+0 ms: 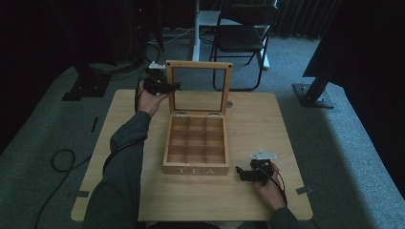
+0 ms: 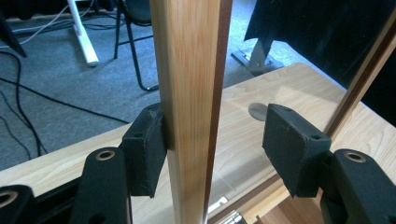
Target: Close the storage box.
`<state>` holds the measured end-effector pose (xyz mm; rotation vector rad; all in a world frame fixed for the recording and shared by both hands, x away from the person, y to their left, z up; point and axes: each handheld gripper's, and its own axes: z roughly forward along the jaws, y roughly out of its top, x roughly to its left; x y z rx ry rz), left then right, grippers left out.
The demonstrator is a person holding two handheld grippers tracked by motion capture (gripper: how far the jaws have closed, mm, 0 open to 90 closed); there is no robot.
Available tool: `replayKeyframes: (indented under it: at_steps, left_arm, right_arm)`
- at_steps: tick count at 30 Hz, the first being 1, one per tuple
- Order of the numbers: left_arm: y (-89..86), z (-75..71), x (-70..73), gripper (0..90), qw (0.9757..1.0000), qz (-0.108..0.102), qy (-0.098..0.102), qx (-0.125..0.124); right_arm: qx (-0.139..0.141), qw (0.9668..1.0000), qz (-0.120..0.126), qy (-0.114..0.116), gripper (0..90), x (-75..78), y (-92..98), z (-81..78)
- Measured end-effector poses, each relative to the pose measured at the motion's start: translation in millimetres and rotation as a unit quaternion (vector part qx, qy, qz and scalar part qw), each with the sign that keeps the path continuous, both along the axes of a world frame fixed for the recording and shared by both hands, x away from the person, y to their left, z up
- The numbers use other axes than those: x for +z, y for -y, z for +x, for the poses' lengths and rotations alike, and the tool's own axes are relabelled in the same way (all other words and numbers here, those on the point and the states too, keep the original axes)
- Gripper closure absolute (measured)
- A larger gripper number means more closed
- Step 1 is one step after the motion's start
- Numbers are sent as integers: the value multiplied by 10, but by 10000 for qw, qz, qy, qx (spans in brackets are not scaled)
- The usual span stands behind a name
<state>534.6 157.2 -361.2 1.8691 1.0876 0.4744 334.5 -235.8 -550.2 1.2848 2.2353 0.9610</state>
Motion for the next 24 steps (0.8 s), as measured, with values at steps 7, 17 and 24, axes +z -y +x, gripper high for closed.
replayKeyframes:
  at_steps: [7,17,24]
  left_arm:
    - [-47,-164,28,433,9998,-211,-66,-6]
    - [-100,-391,54,449,9990,-344,-145,-237]
    - [-115,-534,73,421,9987,-413,-57,-290]
  right_arm:
    - [27,10000,-3,-3,130,1,-11,9]
    - [32,10000,-3,-3,130,1,-14,13]
    - [32,10000,-4,-4,130,1,-14,12]
